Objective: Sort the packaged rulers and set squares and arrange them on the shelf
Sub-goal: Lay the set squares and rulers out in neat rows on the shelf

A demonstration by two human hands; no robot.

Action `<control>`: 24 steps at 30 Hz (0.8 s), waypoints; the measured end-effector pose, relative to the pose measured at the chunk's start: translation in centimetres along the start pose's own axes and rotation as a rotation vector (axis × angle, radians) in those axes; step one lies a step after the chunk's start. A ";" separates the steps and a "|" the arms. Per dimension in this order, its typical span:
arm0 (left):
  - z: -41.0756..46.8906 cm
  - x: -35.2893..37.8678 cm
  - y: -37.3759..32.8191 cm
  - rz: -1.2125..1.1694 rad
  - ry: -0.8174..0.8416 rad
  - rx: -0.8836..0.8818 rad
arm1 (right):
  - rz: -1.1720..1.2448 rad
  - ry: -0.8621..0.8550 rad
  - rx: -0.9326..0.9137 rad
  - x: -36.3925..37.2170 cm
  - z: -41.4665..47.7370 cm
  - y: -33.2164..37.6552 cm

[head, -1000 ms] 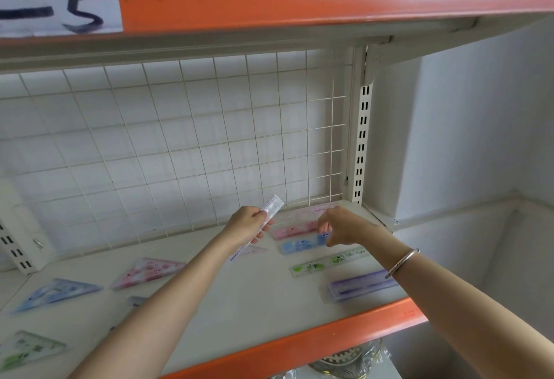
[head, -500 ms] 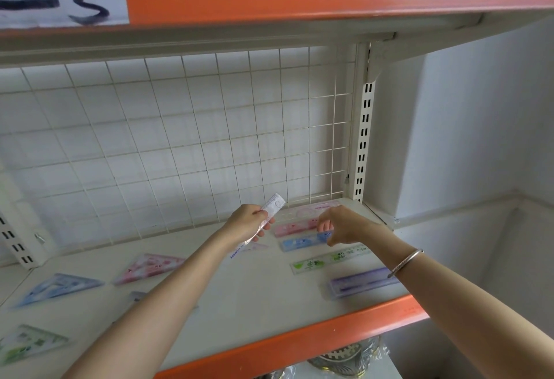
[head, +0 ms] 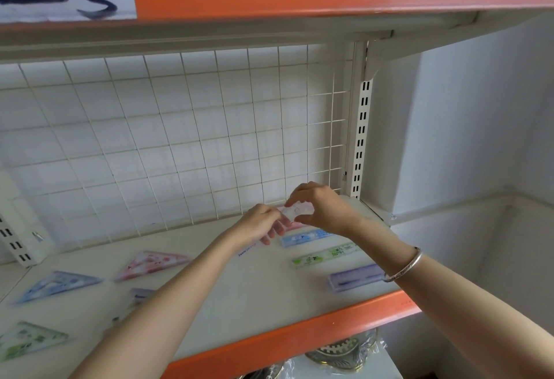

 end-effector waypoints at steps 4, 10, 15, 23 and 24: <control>-0.2 0.3 -0.3 -0.021 0.024 0.012 | -0.036 0.010 0.003 -0.2 -0.4 -0.2; 0.1 -0.2 -0.8 0.089 -0.019 0.093 | -0.103 0.019 0.018 -1.1 -1.3 -1.0; 0.4 0.5 -1.0 0.134 0.004 0.154 | -0.202 0.006 -0.010 -1.8 -2.1 -1.5; 0.9 2.5 -2.2 0.162 -0.022 0.187 | -0.139 0.061 0.041 -1.9 -3.4 -2.5; 1.1 2.1 -2.2 0.233 -0.077 0.208 | -0.146 0.071 0.061 -2.3 -3.8 -3.1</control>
Point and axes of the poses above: each hand's wrist, its own z-axis towards the middle knuckle, its own x-axis out of the palm, y = z × x, the point moved 10 cm from there along z, towards the middle knuckle, and after that the axes turned 9 degrees about -y, right-handed, at the moved point
